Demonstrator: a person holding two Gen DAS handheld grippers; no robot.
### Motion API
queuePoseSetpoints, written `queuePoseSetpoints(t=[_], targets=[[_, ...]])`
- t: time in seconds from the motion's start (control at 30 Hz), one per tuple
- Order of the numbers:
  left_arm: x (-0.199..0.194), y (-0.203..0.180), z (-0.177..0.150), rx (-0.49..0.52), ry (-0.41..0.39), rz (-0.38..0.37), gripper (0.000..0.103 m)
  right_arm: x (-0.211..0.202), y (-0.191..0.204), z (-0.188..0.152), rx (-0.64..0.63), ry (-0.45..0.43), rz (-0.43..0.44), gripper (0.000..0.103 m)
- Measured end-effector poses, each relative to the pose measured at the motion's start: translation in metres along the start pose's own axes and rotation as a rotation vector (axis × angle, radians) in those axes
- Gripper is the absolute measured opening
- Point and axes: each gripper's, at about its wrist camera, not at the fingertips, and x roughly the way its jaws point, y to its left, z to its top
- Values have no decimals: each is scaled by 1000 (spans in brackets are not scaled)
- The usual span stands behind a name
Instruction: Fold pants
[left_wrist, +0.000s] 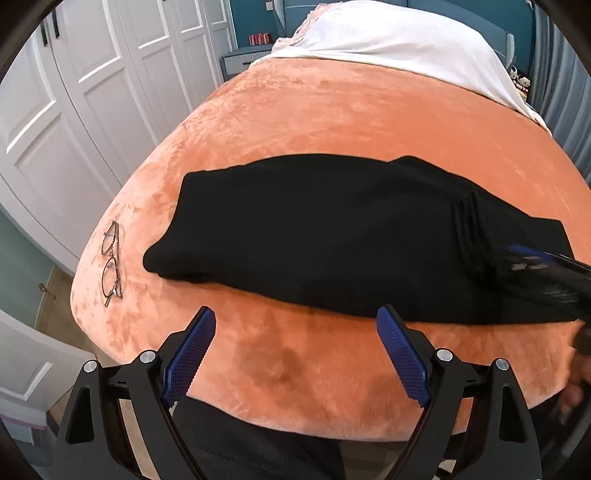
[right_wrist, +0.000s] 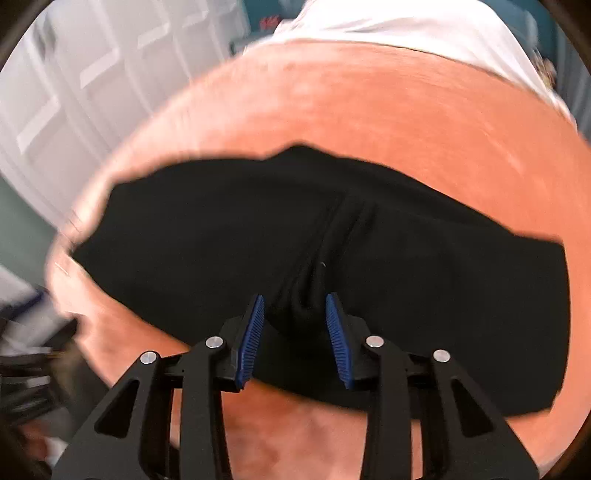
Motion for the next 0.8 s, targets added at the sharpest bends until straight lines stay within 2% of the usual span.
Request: queuePoseSetpoints(t=[0.07,0.17,0.23,0.33,0.4,0.43,0.5,0.53,0.57,0.63,0.7,0.73,0.77,0.8], targets=[[1,-2,3,-5,0,-22,87,-18,-22,1,74,-30,-8,32],[1,-12,4,-5,-1,-41,87,-25,-40,6,104,-24,-49,28],[1,-17,5,-11,5,-54,87,-19,-33,9,95,-32,-53,28],[-2,-21,4,-16,19,-75,87,12,-26,15,104,-12,-64,28],[-5,-23,2,-4,23,-72,87,53,-20,10,67,90,-71,28],[-6,-23,1,8,24,-66,87,72,-10,5,26,135,-101,28],[-7,-23,-1,39,23,-38,87,67,9,9,-62,109,-160,26],[-8,-22,-2,52,16,-23,87,63,12,13,-66,100,-149,18],[-7,-20,-2,66,11,-5,87,56,12,18,-39,71,-120,18],[-4,-16,-3,67,15,8,87,51,7,28,9,46,-130,20],[1,-13,-1,45,27,-2,87,67,1,30,66,86,-118,20],[2,-12,0,36,32,-7,87,87,4,24,81,146,-90,20],[3,-12,2,24,40,-16,87,91,12,22,44,132,-121,22],[2,-13,4,21,44,-22,87,92,28,21,-49,118,-181,24]])
